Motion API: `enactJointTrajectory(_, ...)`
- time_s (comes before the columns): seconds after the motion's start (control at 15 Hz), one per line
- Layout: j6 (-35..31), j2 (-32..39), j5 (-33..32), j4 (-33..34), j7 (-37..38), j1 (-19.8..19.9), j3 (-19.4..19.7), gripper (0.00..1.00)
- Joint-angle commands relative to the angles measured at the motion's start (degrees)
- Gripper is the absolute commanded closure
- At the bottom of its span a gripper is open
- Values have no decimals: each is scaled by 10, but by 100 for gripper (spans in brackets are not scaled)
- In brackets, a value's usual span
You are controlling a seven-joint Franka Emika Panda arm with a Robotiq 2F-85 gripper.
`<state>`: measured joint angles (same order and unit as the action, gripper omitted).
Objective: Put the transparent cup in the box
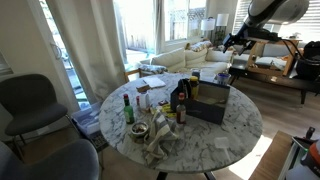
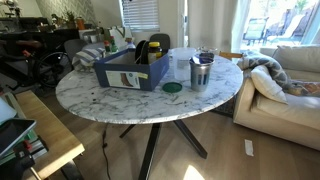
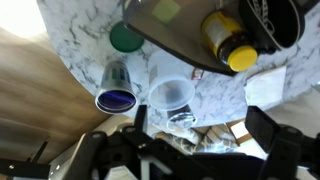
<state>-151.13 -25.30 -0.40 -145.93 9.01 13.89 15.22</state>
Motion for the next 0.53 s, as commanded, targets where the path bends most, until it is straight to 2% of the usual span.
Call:
enactJointTrajectory(0.0, -31, 126, 115, 94, -56, -56, 36, 0)
enactJointTrajectory(0.07, -21, 148, 136, 113, -68, -59, 40, 0)
enactJointTrajectory(0.2, -10, 201, 138, 149, -40, -37, 26, 0)
enactJointTrajectory(0.27, -24, 142, 122, 103, -47, -32, 13, 0)
enactJointTrajectory(0.47, -24, 197, 127, 139, -43, -27, 13, 0)
